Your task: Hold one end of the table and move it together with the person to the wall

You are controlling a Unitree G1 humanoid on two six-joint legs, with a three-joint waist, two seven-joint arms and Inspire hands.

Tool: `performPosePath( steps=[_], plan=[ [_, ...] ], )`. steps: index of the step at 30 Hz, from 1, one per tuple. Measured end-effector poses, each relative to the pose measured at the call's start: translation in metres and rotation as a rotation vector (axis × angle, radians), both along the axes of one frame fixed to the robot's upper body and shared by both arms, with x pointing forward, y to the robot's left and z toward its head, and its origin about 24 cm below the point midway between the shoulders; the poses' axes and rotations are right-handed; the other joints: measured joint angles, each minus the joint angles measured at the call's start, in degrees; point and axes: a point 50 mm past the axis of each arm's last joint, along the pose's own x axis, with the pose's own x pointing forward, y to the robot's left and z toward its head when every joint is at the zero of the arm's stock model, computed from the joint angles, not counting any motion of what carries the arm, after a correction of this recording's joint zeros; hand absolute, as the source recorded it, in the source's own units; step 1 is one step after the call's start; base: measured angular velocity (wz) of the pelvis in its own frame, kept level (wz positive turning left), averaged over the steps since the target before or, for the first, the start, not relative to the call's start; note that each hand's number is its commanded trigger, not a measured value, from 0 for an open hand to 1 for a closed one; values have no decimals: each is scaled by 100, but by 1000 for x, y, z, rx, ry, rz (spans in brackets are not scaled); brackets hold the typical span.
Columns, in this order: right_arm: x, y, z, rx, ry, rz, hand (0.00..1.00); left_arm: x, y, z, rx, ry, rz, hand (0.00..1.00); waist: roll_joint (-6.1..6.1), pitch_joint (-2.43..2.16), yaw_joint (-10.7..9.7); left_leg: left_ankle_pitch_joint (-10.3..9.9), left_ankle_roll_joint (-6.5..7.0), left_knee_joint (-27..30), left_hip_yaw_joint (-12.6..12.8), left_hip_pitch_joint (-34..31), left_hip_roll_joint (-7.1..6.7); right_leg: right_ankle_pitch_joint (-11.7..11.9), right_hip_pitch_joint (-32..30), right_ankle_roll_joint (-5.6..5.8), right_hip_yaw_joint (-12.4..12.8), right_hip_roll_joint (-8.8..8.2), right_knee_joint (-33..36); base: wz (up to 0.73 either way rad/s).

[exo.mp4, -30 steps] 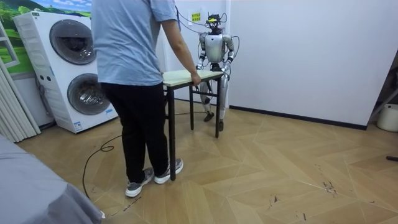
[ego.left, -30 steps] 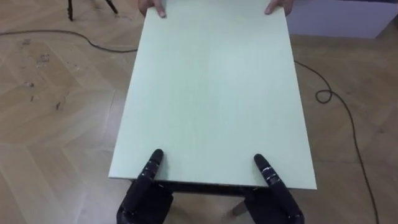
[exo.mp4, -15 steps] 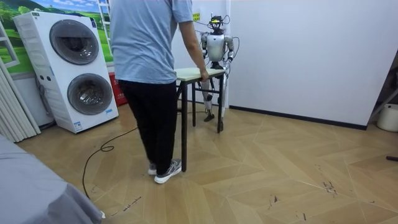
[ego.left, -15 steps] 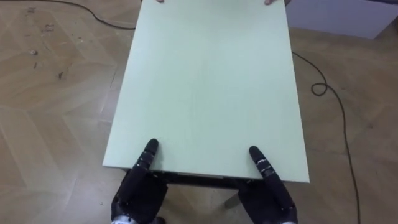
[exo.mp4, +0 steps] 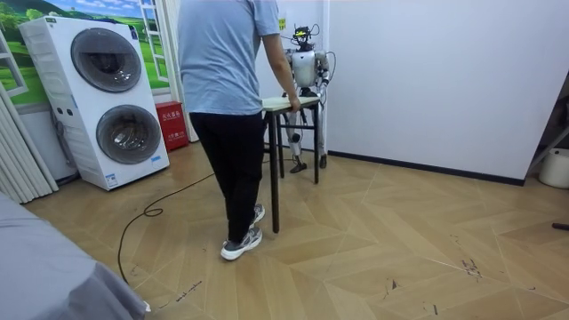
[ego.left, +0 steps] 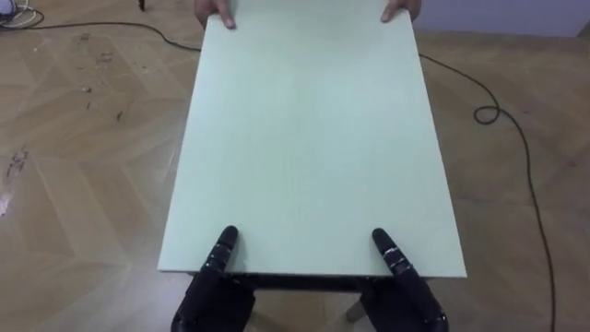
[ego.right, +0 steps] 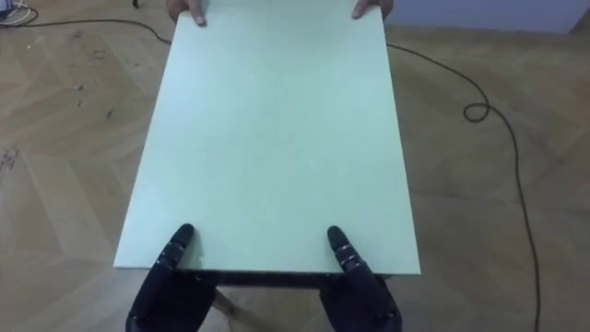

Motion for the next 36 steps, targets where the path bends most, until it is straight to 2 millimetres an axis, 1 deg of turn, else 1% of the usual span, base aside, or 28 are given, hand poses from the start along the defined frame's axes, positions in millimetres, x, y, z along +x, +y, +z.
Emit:
performPosePath(
  steps=[1,2,3,4,7,9,10,11,12,13,14,16,17,18,19,20,21,22,23,24,25,26,27,29,30,31,33,36],
  plan=[
    [0,0,0,-3,-1,-2,100,0,-1,0,3,0,-2,100,3,-2,-16,-37,15,-89,-10,20,-45,19,-34,-6,12,-1,-3,8],
    [0,-1,0,-7,-7,-7,100,1,-2,1,6,-5,-1,100,23,-1,-40,-183,22,-219,-39,67,-72,63,-127,-62,-44,6,-9,0],
    [1,0,1,-6,-11,-6,100,1,-1,2,10,-12,3,100,54,14,-23,-331,-16,-276,-78,66,-42,144,-183,-197,-171,24,-11,-7],
    [2,1,1,-5,-13,-4,100,1,-1,2,11,-14,6,100,65,20,-21,-393,-18,-276,-99,64,-31,210,-212,-291,-175,51,-11,-8],
    [7,0,3,-7,-29,-6,100,6,-4,4,15,-30,8,100,115,18,-73,-582,11,-314,-214,64,-121,378,-481,-376,-258,59,-17,6],
    [17,-1,9,-4,-62,-15,100,19,-6,10,18,-60,5,100,109,11,-62,-776,144,-819,-334,-34,-263,682,-792,-454,-272,39,-143,2],
    [20,0,10,-4,-67,-14,100,21,-6,11,20,-65,8,100,98,6,-70,-777,146,-929,-341,-74,-292,792,-846,-460,-272,28,-230,0],
    [23,0,11,-9,-77,-19,100,26,-8,13,22,-69,10,100,86,2,-75,-768,188,-1101,-347,-144,-381,992,-930,-473,-267,-15,-381,5],
    [23,-1,10,-14,-74,-23,100,27,-9,12,23,-61,9,100,67,3,-92,-686,375,-1201,-352,-194,-474,1153,-941,-456,-236,-76,-502,5],
    [22,-2,9,-16,-70,-26,100,26,-9,11,23,-55,10,100,59,1,-97,-653,420,-1203,-321,-209,-511,1212,-931,-432,-205,-102,-543,-4],
    [21,-2,8,-16,-58,-27,100,24,-9,8,23,-42,10,100,22,-16,-95,-602,468,-1204,-247,-210,-626,1315,-923,-385,-127,-155,-603,-15],
    [17,-3,6,-15,-42,-26,100,21,-8,6,25,-30,12,100,-39,-16,-90,-515,556,-1215,-187,-203,-757,1516,-906,-342,39,-212,-671,-14],
    [14,-3,4,-13,-30,-27,100,18,-9,5,25,-20,12,100,-79,-19,-97,-455,617,-1225,-173,-208,-849,1621,-894,-252,127,-263,-743,-5],
    [12,-3,2,-14,-18,-25,100,16,-9,2,23,-6,13,100,-90,-25,-130,-398,701,-1225,-92,-228,-879,1724,-875,55,185,-306,-823,-6],
    [12,-4,1,-17,-14,-23,100,15,-9,1,22,1,14,100,-88,-26,-142,-367,735,-1227,-70,-248,-887,1774,-875,330,227,-315,-863,-5],
    [12,-4,1,-22,-10,-17,100,14,-9,0,22,8,16,100,-95,-24,-186,-287,796,-1237,-59,-310,-908,1920,-874,813,370,-323,-965,14],
    [10,-6,-1,-29,-4,-14,100,12,-9,-3,20,22,15,100,-128,-30,-260,-215,859,-1261,-77,-336,-940,1991,-872,892,605,-365,-864,25],
    [8,-7,-2,-29,0,-13,100,11,-10,-5,19,30,14,100,-133,-33,-309,-190,878,-1260,-66,-334,-929,1925,-885,812,747,-389,-655,56],
    [2,-10,-5,-26,15,-25,100,9,-13,-6,19,39,-2,100,-130,-41,-395,-146,874,-1278,-43,-307,-873,1470,-888,686,1028,-500,31,62],
    [-5,-12,-7,-10,28,-45,100,7,-15,-6,28,40,-24,100,-155,-59,-381,-83,838,-1348,46,-283,-799,979,-818,718,1281,-628,654,58],
    [-8,-13,-8,-6,34,-50,100,7,-16,-7,33,41,-31,100,-168,-55,-370,-50,824,-1394,72,-260,-784,814,-728,745,1413,-674,808,32],
    [-10,-12,-8,-5,39,-50,100,5,-15,-7,39,46,-36,100,-166,-55,-360,-17,799,-1458,79,-239,-770,561,-532,859,1551,-735,942,5],
    [-11,-10,-9,-4,39,-44,100,3,-13,-8,41,49,-31,100,-172,-54,-346,-4,777,-1484,87,-221,-771,461,-369,952,1624,-709,793,0],
    [-11,-8,-9,-1,42,-40,100,2,-13,-8,39,49,-30,100,-174,-56,-259,26,728,-1537,96,-212,-783,455,-238,947,1634,-564,414,-19],
    [-12,-8,-9,-1,44,-43,100,2,-13,-8,40,50,-30,100,-177,-54,-189,60,674,-1640,119,-193,-762,535,-159,815,1661,-470,148,-22],
    [-12,-8,-9,-1,44,-45,100,1,-12,-8,40,50,-27,100,-192,-52,-187,105,662,-1711,118,-169,-764,564,-112,770,1669,-437,17,-11],
    [-16,-6,-11,3,61,-43,100,-4,-10,-10,44,62,-18,100,-251,-45,-175,250,664,-1990,112,6,-775,685,100,749,1651,-339,-343,0],
    [-23,-4,-13,2,80,-38,100,-12,-7,-12,48,67,-23,100,-343,-37,-74,308,649,-2129,115,108,-762,714,192,742,1639,-295,-495,-2]
  ],
)
